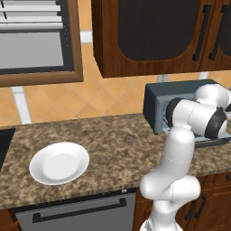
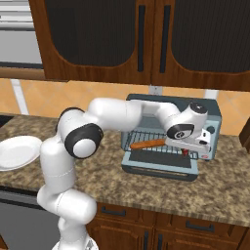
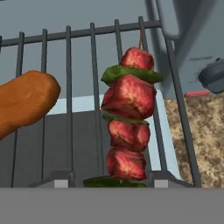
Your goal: Pick up the kebab skewer and baguette bread, and place them inside the toaster oven. Close the toaster oven door and start by setting the timer.
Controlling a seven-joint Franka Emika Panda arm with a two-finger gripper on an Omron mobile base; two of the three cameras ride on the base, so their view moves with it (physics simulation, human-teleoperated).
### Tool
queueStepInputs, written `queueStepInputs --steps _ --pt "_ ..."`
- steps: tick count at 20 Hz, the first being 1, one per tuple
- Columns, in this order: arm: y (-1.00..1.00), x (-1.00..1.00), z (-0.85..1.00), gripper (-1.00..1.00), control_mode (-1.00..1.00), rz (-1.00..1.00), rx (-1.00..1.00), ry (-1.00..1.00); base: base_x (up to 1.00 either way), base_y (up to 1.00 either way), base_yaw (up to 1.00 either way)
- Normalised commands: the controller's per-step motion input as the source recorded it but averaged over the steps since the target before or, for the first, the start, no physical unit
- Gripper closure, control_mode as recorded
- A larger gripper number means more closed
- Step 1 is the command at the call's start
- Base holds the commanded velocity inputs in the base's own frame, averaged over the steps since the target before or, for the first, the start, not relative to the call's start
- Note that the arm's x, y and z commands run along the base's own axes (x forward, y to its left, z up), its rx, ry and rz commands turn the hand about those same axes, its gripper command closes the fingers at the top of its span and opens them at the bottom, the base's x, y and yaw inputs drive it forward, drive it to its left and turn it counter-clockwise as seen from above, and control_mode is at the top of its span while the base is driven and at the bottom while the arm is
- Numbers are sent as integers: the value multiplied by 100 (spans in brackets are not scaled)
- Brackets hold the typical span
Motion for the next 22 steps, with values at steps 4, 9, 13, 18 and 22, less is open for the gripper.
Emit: queueStepInputs --steps 4,9,13,18,22 --pt "0 0 1 -100 -100 0 0 0 0 0 0" --pt "0 -9 35 -100 -100 0 0 -3 0 0 0" --pt "0 -66 45 -100 -100 0 0 -4 0 0 0" --pt "28 -93 -6 -100 -100 -10 0 0 0 0 0" --pt "31 -55 -23 -100 -100 -22 0 10 0 0 0"
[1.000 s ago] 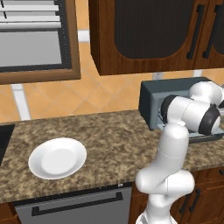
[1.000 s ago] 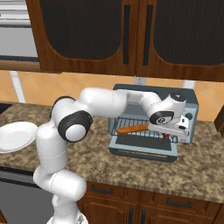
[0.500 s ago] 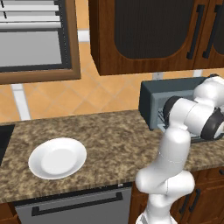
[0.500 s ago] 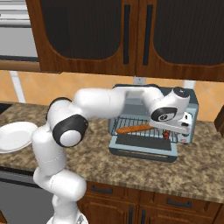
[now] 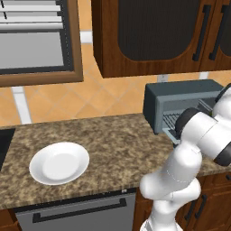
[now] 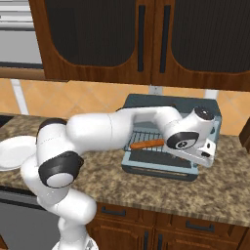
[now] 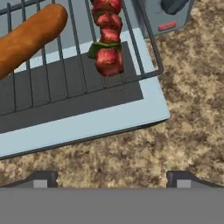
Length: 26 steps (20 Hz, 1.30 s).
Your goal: Pick up the kebab skewer and baguette bread, and place them inside the toaster oven. Close the toaster oven door and start by setting the timer.
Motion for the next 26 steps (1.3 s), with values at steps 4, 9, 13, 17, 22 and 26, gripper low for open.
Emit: queueStepInputs --steps 4,9,13,17,22,26 --pt "39 -4 -20 -100 -100 -17 0 15 0 0 0" --pt "55 3 -23 -100 -100 -7 -3 8 0 0 0" --pt "18 8 -29 -100 -100 0 -8 3 0 0 0" --pt "9 26 -17 -100 -100 0 -6 0 0 0 0" --pt "7 28 -9 -100 -100 0 -5 0 0 0 0" --pt "6 24 -16 -100 -100 0 -4 0 0 0 0"
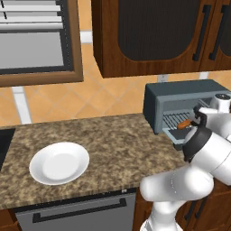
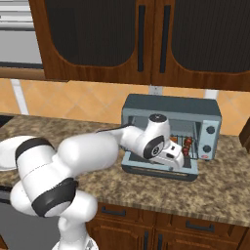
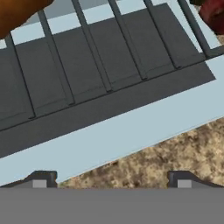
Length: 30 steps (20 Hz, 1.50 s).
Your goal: Pick up the kebab skewer and baguette bread, and place them inside the toaster oven. Close the toaster oven door and start by setting the timer.
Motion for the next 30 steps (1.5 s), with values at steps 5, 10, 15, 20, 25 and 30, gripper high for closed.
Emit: queueStepInputs --steps 5,10,15,20,25,30 --pt "1 27 -15 -100 -100 0 0 0 0 0 0" --pt "1 35 -11 -100 -100 0 0 0 0 0 0" --pt "0 39 -5 -100 -100 0 0 0 0 0 0" --pt "1 52 0 -100 -100 0 0 0 0 0 0" --pt "0 41 0 -100 -100 -5 6 0 0 0 0" --pt "2 21 0 -100 -100 -13 8 -1 0 0 0"
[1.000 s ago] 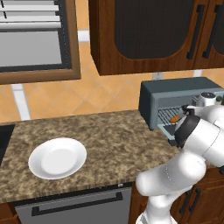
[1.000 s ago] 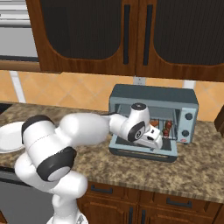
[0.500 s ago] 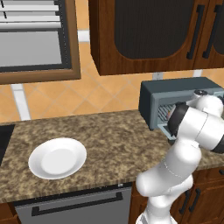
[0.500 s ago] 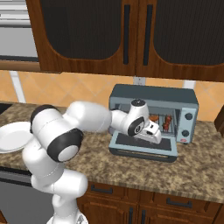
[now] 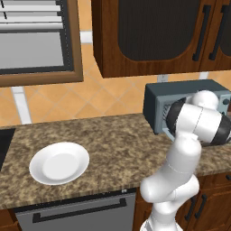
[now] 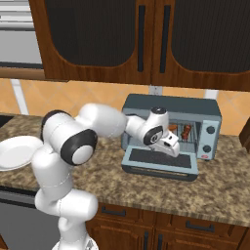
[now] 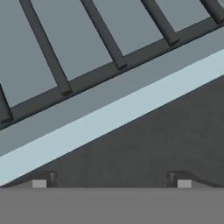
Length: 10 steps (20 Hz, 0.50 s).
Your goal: Pick up the kebab skewer and baguette bread, and place them inside the toaster oven. Close the toaster oven door and start by setting the timer.
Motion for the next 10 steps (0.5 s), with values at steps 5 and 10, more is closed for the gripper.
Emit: queueStepInputs --steps 5,10 --pt "2 30 0 -100 -100 -17 3 -2 0 0 0" --pt "9 5 0 -100 -100 -20 0 -1 0 0 0"
